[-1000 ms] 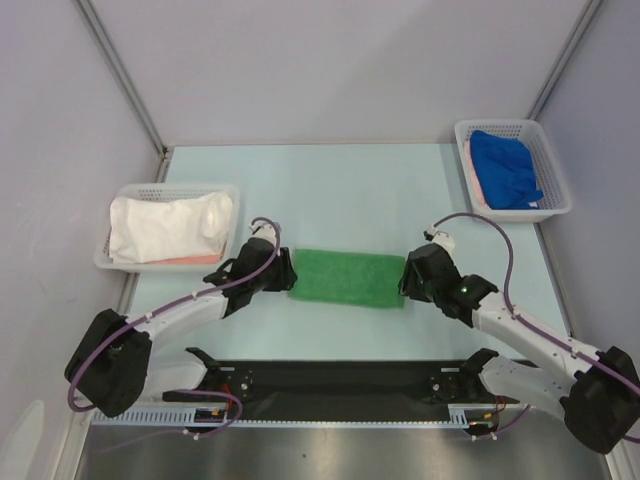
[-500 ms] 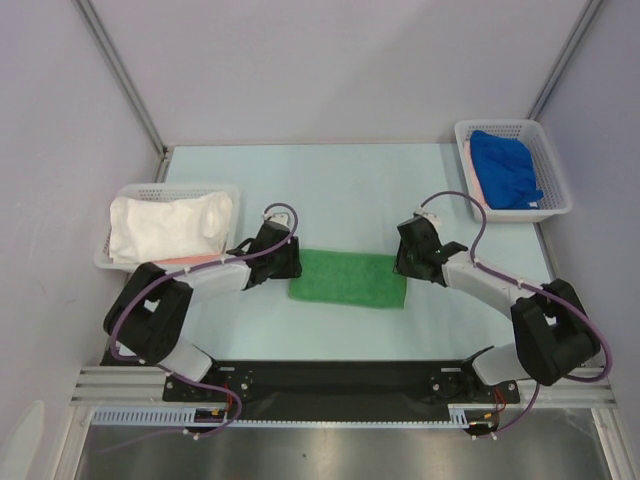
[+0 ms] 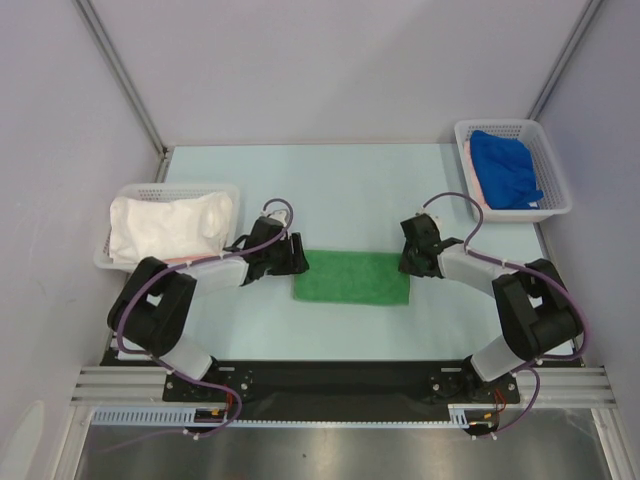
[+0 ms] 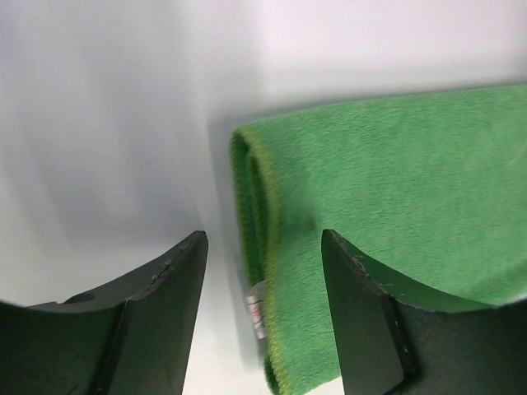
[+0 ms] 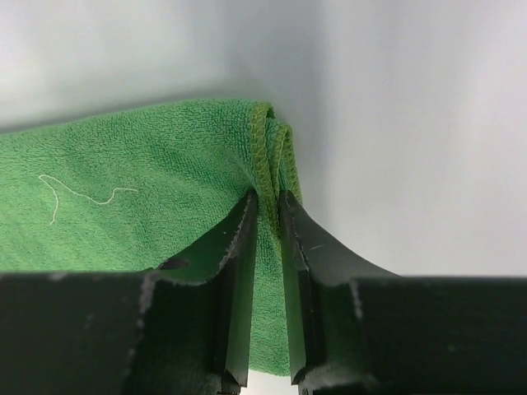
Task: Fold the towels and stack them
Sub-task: Fold the towel, then neatly place the folded towel into the bin
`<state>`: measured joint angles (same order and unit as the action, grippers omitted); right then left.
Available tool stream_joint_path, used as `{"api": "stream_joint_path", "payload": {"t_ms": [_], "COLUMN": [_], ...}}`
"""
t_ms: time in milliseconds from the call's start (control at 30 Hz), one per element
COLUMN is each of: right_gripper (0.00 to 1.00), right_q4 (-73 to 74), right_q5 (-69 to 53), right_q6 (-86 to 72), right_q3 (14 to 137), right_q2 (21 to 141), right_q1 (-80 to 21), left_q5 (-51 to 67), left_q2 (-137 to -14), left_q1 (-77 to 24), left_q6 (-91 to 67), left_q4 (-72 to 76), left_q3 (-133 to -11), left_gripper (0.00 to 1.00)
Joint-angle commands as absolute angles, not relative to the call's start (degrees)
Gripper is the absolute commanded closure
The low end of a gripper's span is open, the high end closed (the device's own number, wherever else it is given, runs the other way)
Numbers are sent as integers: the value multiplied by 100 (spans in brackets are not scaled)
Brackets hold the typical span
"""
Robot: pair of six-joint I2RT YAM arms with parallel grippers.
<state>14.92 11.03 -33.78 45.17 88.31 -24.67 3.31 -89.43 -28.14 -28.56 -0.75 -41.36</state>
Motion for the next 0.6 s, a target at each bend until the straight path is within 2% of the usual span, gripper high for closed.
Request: {"api": "stream_joint_path", "payload": {"t_ms": [0, 133, 333, 567], "right_gripper": [78, 79, 78, 77], "right_q4": [1327, 1310, 1292, 1169], "right_q5": [1204, 1169, 1134, 1037], "right_q6": [-3243, -3217, -3199, -3191], "right_q3": [4693, 4694, 4649, 4570], "right_q2": [8938, 8939, 8816, 8798], "right_q1": [-2399, -2355, -2347, -2329], "left_q5": [1114, 1266, 818, 738], "left_q2": [-9219, -9360, -9290, -9685], "left_q1": [-2716, -2725, -2733, -3014], "left_q6": [-2988, -3040, -3094, -3225], "left_q4": [298, 299, 44, 70], "left_q3": [-4043, -4026, -3788, -3893], "left_gripper": [36, 36, 38, 48]}}
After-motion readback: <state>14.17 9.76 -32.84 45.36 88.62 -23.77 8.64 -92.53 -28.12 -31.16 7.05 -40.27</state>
